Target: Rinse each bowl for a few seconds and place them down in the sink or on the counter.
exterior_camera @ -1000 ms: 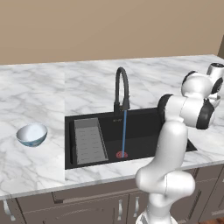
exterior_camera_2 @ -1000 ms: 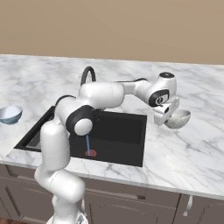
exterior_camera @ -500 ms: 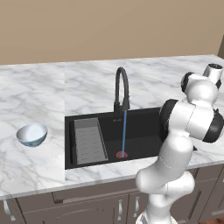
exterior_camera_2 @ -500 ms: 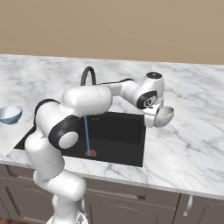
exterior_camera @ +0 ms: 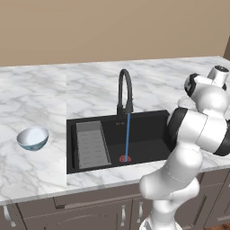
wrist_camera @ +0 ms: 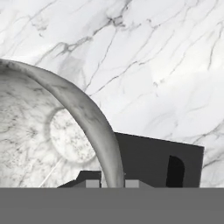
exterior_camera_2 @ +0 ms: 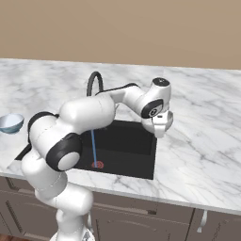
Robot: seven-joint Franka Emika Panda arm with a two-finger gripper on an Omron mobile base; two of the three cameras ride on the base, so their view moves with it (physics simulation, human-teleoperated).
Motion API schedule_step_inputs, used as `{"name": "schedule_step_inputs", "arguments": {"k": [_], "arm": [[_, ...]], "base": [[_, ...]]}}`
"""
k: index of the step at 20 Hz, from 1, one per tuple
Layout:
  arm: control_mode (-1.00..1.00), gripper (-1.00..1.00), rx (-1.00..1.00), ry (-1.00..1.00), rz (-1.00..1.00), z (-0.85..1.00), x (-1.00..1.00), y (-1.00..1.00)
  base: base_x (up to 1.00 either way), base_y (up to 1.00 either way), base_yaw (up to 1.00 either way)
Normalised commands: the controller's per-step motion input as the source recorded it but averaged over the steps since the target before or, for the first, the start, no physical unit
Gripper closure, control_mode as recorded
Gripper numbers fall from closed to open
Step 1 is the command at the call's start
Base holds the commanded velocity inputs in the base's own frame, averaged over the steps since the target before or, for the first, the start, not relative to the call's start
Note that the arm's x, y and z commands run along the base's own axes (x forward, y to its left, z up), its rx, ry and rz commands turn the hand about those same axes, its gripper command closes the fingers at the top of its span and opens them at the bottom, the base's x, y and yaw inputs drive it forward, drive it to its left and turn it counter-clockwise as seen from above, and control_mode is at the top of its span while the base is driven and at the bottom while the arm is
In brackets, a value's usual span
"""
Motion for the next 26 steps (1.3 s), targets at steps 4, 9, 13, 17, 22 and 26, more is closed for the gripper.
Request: {"name": "schedule_step_inputs", "arguments": {"k": [4, 9, 13, 17, 22, 26], "arm": [[-1.00, 1.00, 0.00, 0.00, 0.35, 0.01, -0.05, 0.19], [-1.00, 1.00, -0.05, 0.00, 0.29, 0.04, -0.01, 0.18], [-1.00, 1.00, -0.08, 0.00, 0.23, 0.05, 0.00, 0.25], [-1.00, 1.00, -0.09, 0.00, 0.21, 0.01, 0.00, 0.34], [-1.00, 1.00, -0.07, 0.00, 0.19, 0.00, 0.00, 0.36], [-1.00, 1.00, 0.02, 0.00, 0.14, -0.05, 0.01, 0.27]], "base": [[0.00, 0.00, 0.00], [0.00, 0.00, 0.00], [0.00, 0.00, 0.00], [0.00, 0.00, 0.00], [0.00, 0.00, 0.00], [0.00, 0.00, 0.00]]}}
